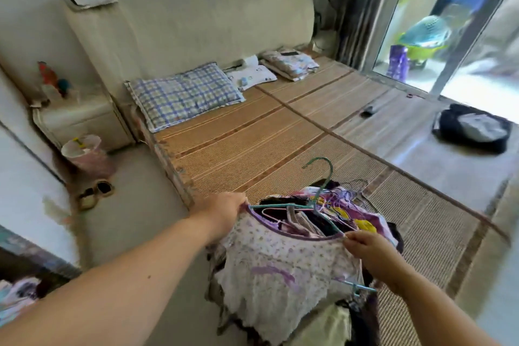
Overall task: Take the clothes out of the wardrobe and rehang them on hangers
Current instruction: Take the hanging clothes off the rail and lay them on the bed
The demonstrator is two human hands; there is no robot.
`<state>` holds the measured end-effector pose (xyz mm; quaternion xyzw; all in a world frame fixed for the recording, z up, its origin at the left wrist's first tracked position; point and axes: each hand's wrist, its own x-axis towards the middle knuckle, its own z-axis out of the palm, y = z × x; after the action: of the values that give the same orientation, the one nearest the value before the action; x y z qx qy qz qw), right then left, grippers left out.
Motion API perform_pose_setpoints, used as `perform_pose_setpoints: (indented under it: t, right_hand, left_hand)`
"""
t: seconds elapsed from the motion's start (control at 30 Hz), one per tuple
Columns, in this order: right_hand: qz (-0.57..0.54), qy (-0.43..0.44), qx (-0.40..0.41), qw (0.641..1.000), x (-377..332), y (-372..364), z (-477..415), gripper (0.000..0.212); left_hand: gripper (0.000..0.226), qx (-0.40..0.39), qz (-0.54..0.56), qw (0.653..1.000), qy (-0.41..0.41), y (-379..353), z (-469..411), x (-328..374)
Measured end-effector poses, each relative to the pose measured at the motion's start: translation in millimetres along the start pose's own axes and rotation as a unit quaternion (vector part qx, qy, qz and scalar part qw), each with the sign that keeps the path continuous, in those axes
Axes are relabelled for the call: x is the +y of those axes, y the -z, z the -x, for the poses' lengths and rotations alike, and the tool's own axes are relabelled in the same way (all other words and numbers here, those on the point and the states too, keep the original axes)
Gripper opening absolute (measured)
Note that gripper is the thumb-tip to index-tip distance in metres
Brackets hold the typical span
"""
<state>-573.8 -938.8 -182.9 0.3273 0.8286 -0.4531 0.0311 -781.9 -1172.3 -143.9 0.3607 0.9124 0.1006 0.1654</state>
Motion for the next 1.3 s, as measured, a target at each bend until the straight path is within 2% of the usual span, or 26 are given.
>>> perform_pose_setpoints:
  t: [0.2,0.33,0.63,0.77,0.83,0.9,1.03,1.2,1.3]
  right_hand:
    - [-0.033,-0.082,0.016,0.996,66.6,49.7,-28.7,0.017]
    - [-0.002,-0.109,0.005,0.994,104.5,69.0,-74.1,0.015]
    - [0.098,-0.152,-0.019,0.983,171.2,43.4,-183.6,0.020]
    - [0.108,-0.144,-0.055,0.982,158.5,36.1,-198.7,0.027]
    - [0.113,-0.140,-0.044,0.983,153.7,31.5,-204.9,0.037]
    - [0.100,-0.108,-0.050,0.988,144.4,25.9,-205.2,0.044]
    - [0.125,-0.027,-0.092,0.987,108.4,14.5,-199.1,0.046]
    - [0.160,0.108,-0.090,0.977,25.8,5.8,-189.5,0.041]
    - [0.180,0.209,-0.092,0.957,-44.5,-6.5,-180.0,0.046]
  left_hand:
    - [0.020,-0.065,-0.041,0.997,-0.011,-37.2,-78.1,77.3]
    - [0.024,-0.087,-0.056,0.995,-0.004,-61.3,-130.4,104.8]
    - [0.021,-0.140,-0.111,0.982,0.068,-131.0,-215.3,98.5]
    - [0.030,-0.138,-0.063,0.984,0.097,-156.4,-229.2,87.5]
    - [0.038,-0.135,-0.044,0.986,0.092,-163.2,-225.2,87.0]
    - [0.041,-0.143,-0.054,0.986,0.071,-166.1,-217.6,88.5]
    - [0.048,-0.140,-0.046,0.988,0.046,-150.7,-192.9,88.9]
    - [0.053,-0.079,-0.006,0.993,0.084,-96.3,-146.3,74.9]
    - [0.054,-0.023,0.001,0.994,0.107,-44.4,-108.9,59.5]
